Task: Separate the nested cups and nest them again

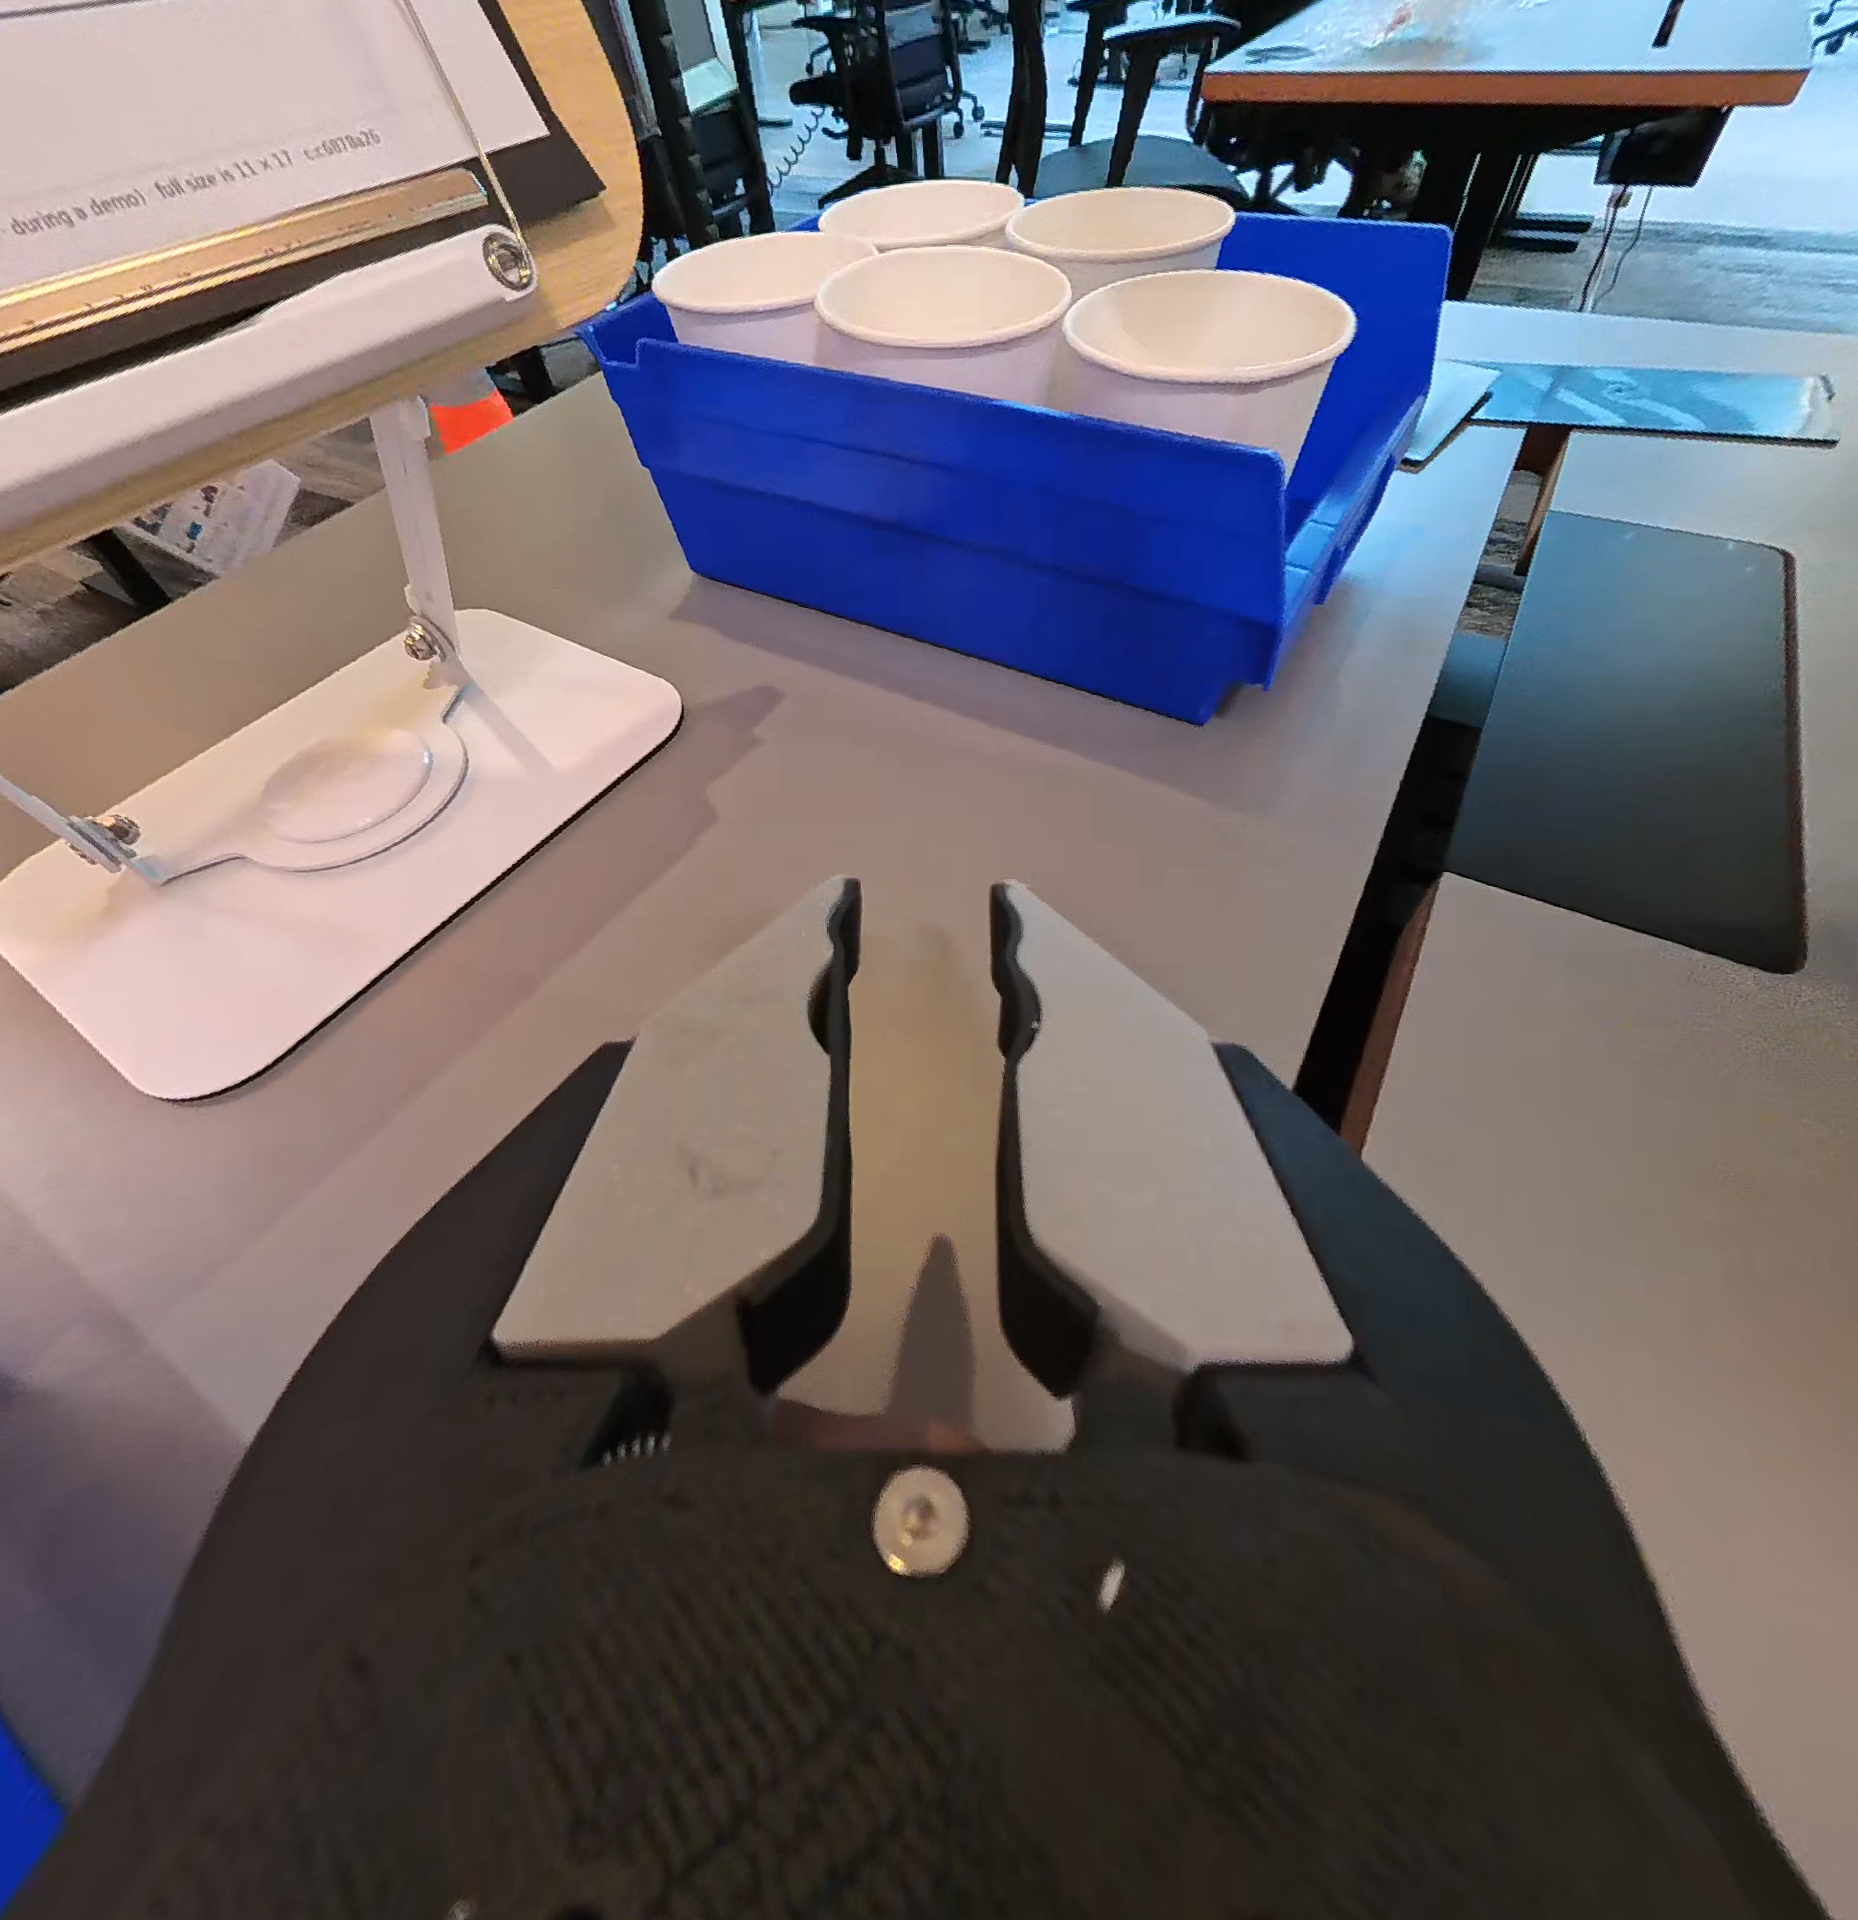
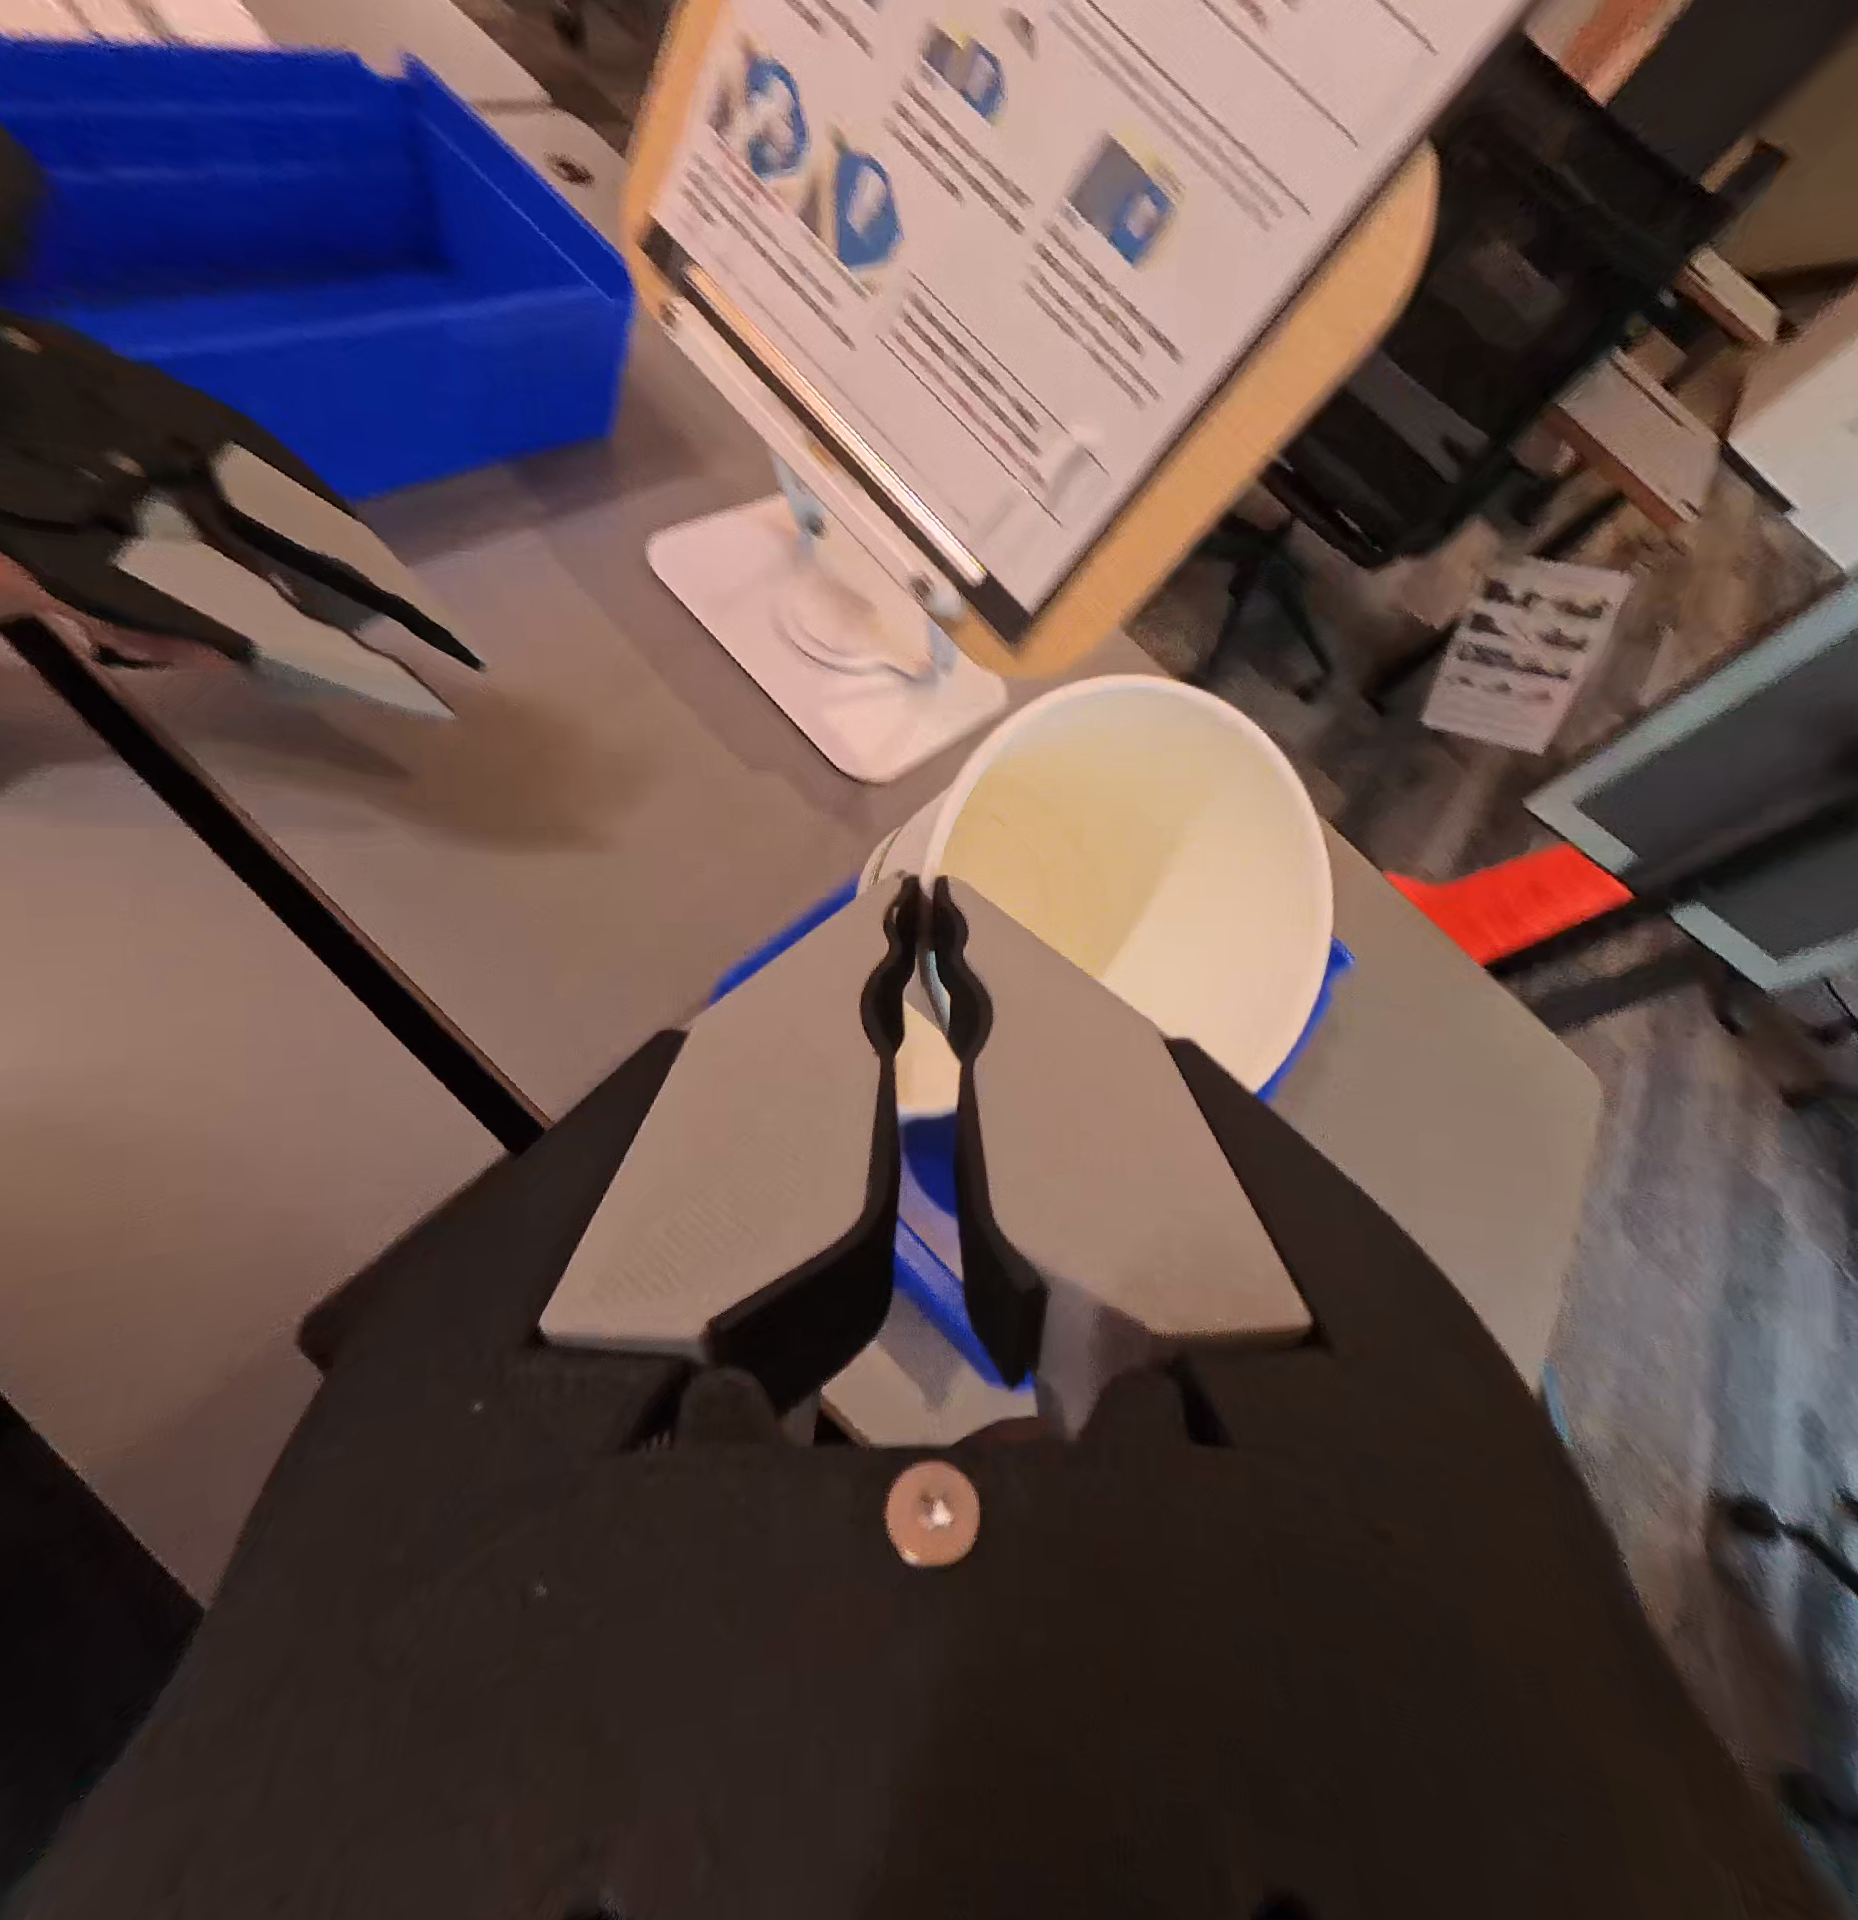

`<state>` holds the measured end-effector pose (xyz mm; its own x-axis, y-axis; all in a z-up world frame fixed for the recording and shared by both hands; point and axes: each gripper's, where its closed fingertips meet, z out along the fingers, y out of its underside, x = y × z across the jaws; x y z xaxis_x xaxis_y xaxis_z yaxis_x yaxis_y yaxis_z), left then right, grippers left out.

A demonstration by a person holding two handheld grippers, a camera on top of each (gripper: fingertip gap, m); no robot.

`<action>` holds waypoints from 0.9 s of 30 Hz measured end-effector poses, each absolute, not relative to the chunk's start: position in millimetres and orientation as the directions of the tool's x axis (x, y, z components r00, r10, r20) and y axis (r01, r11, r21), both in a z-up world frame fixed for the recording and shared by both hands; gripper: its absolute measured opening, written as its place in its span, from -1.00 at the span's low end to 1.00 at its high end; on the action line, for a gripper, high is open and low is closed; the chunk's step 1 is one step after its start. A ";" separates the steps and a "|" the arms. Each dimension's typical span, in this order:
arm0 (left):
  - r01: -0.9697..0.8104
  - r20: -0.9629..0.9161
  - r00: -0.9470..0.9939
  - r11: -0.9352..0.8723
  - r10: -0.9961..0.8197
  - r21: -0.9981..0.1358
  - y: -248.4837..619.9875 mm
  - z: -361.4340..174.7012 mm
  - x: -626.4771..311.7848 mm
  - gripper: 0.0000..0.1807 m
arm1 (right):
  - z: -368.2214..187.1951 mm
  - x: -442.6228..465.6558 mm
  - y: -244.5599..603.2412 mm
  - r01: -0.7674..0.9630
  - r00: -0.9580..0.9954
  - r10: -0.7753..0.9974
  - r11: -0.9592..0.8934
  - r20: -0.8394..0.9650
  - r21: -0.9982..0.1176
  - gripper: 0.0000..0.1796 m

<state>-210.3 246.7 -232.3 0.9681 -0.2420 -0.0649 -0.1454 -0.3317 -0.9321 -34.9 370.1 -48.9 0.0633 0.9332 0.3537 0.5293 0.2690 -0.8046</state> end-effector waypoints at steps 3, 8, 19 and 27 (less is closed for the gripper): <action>-0.152 -0.067 0.965 -0.330 -0.254 -0.932 246.1 -232.8 -208.7 -1.00 | -67.9 -6.6 394.6 0.611 0.112 0.923 0.229 0.369 -0.758 -1.00; -0.145 -0.063 0.967 -0.335 -0.246 -0.931 246.2 -234.8 -210.6 -1.00 | -119.7 10.4 423.3 0.743 0.127 0.889 0.210 0.440 -0.636 -1.00; -0.136 -0.053 0.969 -0.341 -0.241 -0.930 245.4 -236.7 -214.0 -0.95 | -207.3 -2.3 449.7 0.854 0.081 0.897 0.164 0.436 -0.495 -1.00; -0.128 -0.045 0.969 -0.338 -0.241 -0.932 245.0 -236.0 -215.0 -0.95 | -227.8 -12.3 457.1 0.860 0.081 0.920 0.130 0.384 -0.493 -1.00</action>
<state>-215.0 245.0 -236.0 0.9693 -0.2415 -0.0455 -0.1280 -0.3382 -0.9323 -12.3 457.1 -227.8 0.0806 0.9200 0.3835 0.8600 0.1304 -0.4934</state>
